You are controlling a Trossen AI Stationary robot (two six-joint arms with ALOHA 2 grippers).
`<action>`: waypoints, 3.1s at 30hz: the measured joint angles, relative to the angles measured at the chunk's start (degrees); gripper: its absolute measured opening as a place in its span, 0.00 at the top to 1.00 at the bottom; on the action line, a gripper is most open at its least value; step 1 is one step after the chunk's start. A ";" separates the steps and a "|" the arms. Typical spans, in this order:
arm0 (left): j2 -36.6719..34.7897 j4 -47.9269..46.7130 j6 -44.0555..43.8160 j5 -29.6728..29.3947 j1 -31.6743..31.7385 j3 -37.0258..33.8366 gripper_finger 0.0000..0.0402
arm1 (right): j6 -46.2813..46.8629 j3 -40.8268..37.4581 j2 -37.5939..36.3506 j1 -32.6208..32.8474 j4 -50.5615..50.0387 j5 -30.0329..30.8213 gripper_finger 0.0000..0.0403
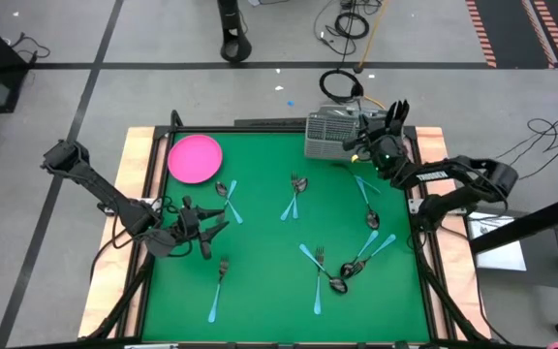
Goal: Sort silverware
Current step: Put the blue spoon into the gray silverware basket
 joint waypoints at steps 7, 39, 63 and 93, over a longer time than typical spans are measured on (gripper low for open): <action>0.00 -0.02 0.03 0.47 -0.07 0.00 0.55 | 2.02 0.00 2.30 0.12 1.57 2.31 1.00; 0.00 0.52 -0.06 2.19 -0.07 0.00 0.55 | 1.03 0.00 -4.55 10.81 -6.31 13.62 0.80; 0.44 7.35 23.37 30.80 17.25 0.00 0.55 | 40.78 26.67 -9.12 29.52 -69.87 -22.62 0.79; 0.07 5.98 25.78 53.18 28.65 0.02 0.55 | 69.98 45.72 24.28 33.07 -76.95 -23.93 0.79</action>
